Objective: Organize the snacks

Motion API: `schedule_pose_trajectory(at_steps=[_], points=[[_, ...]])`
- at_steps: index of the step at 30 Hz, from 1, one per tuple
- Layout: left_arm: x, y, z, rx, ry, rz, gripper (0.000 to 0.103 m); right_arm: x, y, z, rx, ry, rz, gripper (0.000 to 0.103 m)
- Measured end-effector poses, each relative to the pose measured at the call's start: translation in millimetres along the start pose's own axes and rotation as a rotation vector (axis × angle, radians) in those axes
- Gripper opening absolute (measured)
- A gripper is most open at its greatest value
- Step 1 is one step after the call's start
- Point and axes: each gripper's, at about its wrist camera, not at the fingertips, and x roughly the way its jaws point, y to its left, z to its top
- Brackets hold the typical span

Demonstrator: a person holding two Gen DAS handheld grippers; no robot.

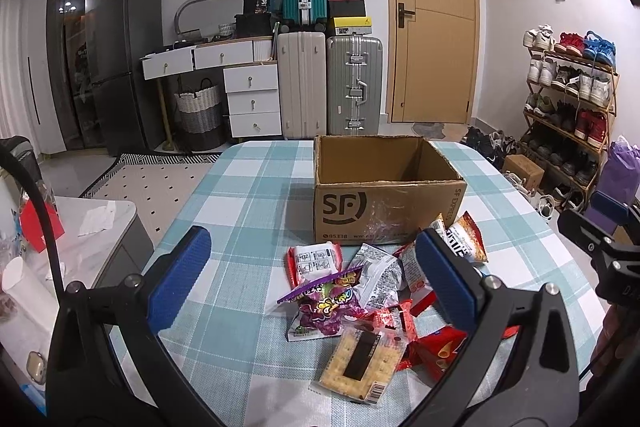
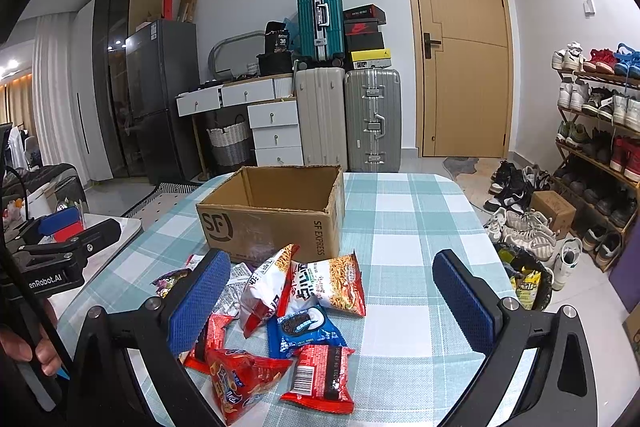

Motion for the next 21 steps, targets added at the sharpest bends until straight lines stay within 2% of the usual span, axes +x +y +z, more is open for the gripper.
schedule_pose_trajectory(at_steps=[21], points=[[1.2,0.9,-1.0,-0.008,-0.001,0.002,0.102,-0.4,0.4,-0.7,-0.001,-0.003,0.0,0.103]])
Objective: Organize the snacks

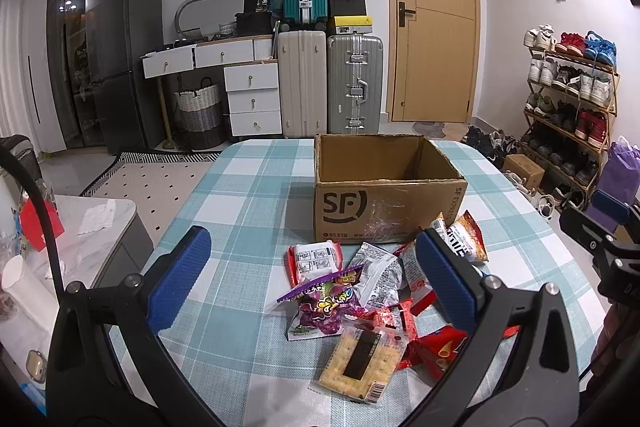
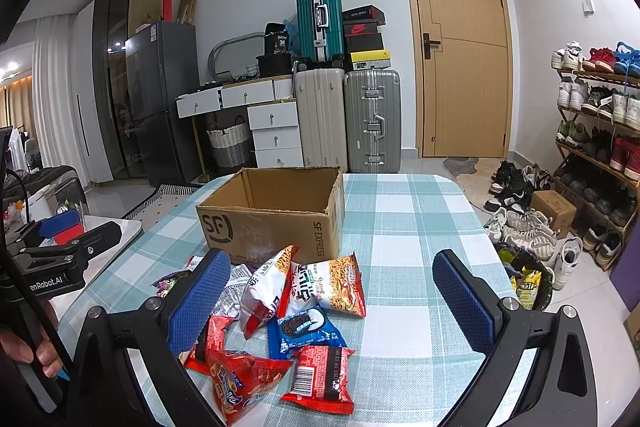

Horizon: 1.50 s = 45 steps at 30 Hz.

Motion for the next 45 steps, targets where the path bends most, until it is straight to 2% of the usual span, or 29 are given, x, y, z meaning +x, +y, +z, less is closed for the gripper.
schedule_pose_trajectory(at_steps=[24,26,31,35,45], points=[[3,-1,-3,0.003,0.023,-0.022,0.102,-1,-1,1,0.004,0.001,-0.004,0.103],[7,-1,-4,0.008,0.038,-0.048,0.102,-1,-1,2,0.005,0.001,-0.003,0.103],[15,0,-13,0.036,0.081,-0.059,0.102,-1,-1,2,0.006,0.002,-0.003,0.103],[28,0,-24,0.039,0.149,-0.077,0.102,0,-2,2,0.014,0.007,-0.002,0.103],[66,-24,-69,0.183,0.323,-0.113,0.102,5,-4,-2,0.014,0.023,0.016,0.103]])
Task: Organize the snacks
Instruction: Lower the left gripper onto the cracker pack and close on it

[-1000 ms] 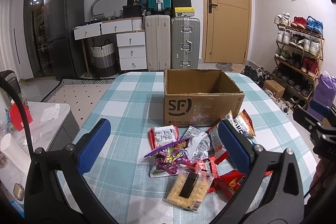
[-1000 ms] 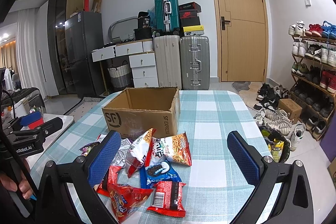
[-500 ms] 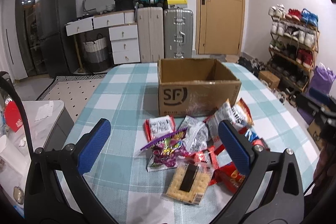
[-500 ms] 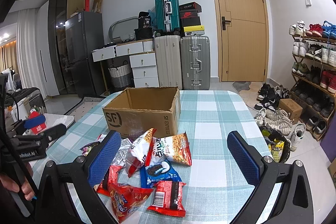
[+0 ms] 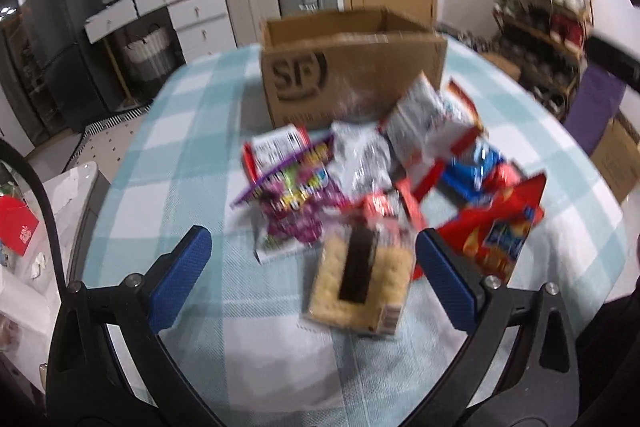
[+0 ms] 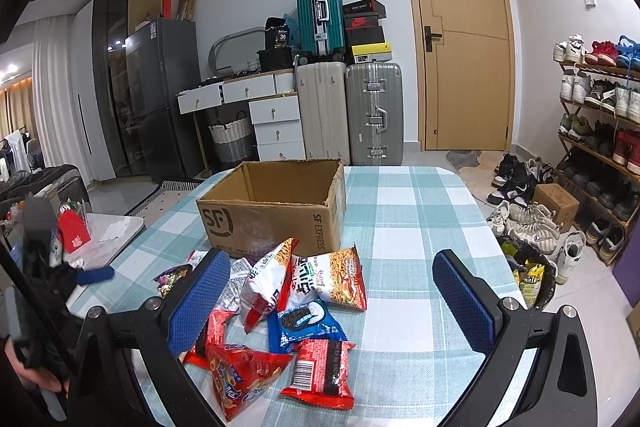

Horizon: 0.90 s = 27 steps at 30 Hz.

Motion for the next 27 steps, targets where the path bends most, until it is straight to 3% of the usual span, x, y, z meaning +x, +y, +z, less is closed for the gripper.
schedule_pose_trajectory(at_steps=[5,13,16,18,19,27], points=[[16,-9,-7,0.011,0.057,-0.028,0.101,2,1,-3,-0.004,0.017,0.009,0.103],[37,-15,-9,0.038,0.112,-0.048,0.091,5,1,-4,-0.009,0.031,0.015,0.103],[39,-14,-8,0.036,0.133,-0.074,0.076,5,1,-5,-0.007,0.034,0.015,0.103],[41,-14,-8,0.038,0.149,-0.102,0.059,5,0,-5,-0.004,0.038,0.015,0.103],[43,-13,-7,0.037,0.156,-0.12,0.057,5,-1,-5,-0.003,0.039,0.015,0.103],[38,-7,-8,0.008,0.142,-0.182,0.055,5,-2,-5,-0.001,0.04,0.015,0.103]])
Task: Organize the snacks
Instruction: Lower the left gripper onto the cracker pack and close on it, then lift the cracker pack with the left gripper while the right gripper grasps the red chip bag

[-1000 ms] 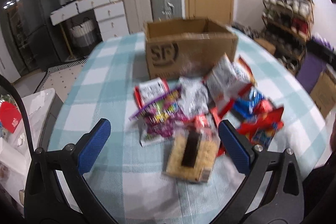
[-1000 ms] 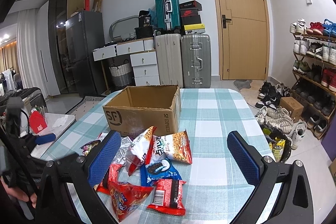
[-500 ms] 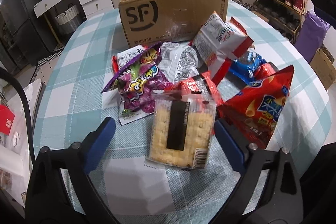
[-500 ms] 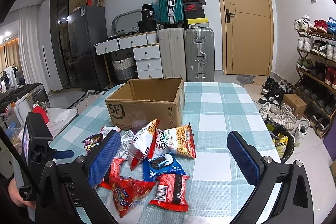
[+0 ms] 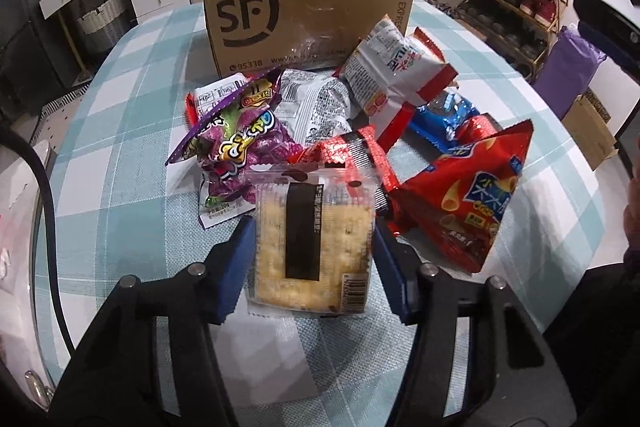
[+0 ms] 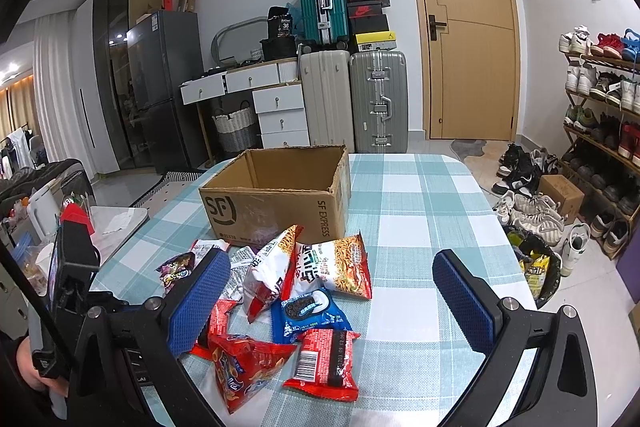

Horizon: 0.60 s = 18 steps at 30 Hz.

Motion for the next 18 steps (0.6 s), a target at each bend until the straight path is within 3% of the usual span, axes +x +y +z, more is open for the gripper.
schedule_pose_trajectory(at_steps=[15,18], points=[[-21,-1,-8,-0.001,-0.034,-0.021,0.055,8,-8,-3,0.028,0.036,0.001,0.103],[-31,3,-6,-0.021,-0.054,-0.058,0.055,10,-10,-4,0.04,0.05,0.022,0.103]])
